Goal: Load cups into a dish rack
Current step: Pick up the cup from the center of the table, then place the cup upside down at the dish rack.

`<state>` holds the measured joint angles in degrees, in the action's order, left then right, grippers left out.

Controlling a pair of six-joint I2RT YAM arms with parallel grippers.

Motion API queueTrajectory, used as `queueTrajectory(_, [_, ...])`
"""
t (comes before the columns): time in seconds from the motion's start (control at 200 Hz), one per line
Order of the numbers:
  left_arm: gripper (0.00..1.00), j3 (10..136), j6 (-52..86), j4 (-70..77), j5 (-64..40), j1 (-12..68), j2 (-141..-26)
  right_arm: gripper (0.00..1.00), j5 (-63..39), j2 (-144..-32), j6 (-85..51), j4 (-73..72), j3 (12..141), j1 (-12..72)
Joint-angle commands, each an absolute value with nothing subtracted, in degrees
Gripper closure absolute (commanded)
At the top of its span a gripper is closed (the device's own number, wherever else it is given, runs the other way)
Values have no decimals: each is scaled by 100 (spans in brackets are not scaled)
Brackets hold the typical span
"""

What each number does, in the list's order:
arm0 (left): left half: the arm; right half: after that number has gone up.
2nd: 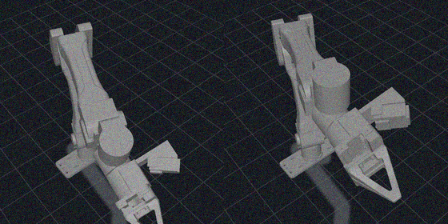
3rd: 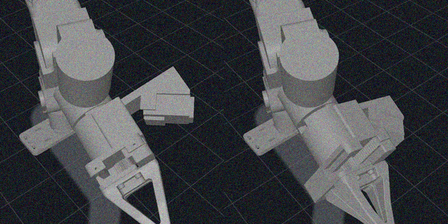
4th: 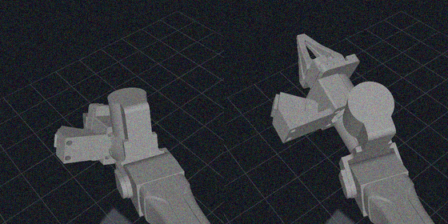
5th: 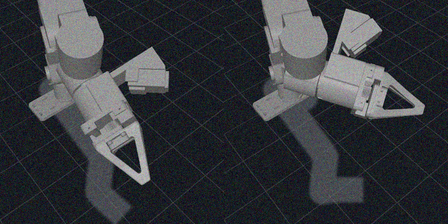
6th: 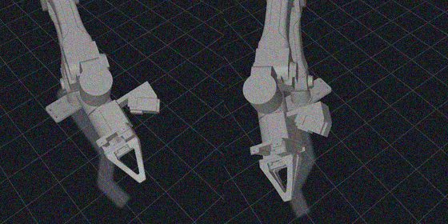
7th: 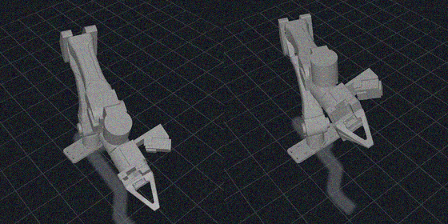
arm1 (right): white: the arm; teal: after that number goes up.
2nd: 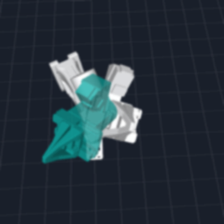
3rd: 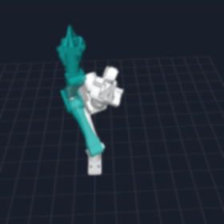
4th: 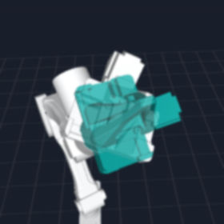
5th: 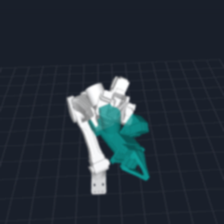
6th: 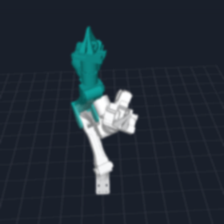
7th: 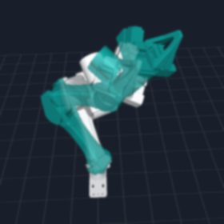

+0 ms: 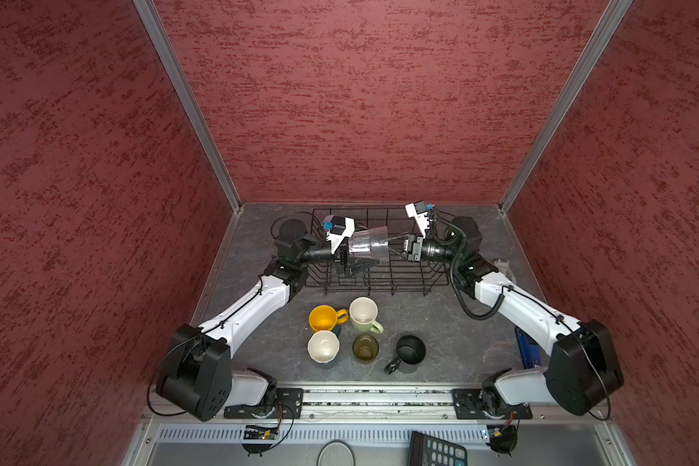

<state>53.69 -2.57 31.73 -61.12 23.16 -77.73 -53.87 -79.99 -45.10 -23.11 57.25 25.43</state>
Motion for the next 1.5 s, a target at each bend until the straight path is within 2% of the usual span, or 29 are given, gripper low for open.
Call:
queueTrajectory(0.0, [75,5506,-20,3410,-5647,2320,-7720,81,-5355,-7917,-4256,-1977,5922,2738])
queueTrajectory(0.286, [100,5266,140,3514,-5231,2286,-7427,53,-4779,-7724,-4012,-1356,6061,2688])
queueTrajectory(0.581, [100,5174,105,2791,-4892,2165,-6952,33,-3454,-7224,-3460,-297,6099,2383])
queueTrajectory(0.766, [100,5421,401,1089,-4162,1888,-6690,22,-1933,-6834,-2920,600,6180,2363])
queueTrajectory(0.922, [100,5897,675,-553,-3681,1630,-6687,14,-1274,-6572,-2642,877,6137,2331])
queueTrajectory(1.252, [100,7202,158,-3795,-2521,1582,-7244,5,-882,-6436,-2417,1022,6097,2283])
queueTrajectory(1.493, [100,7787,3,-4749,-2218,1599,-7693,3,-881,-6363,-2342,924,5977,2250])
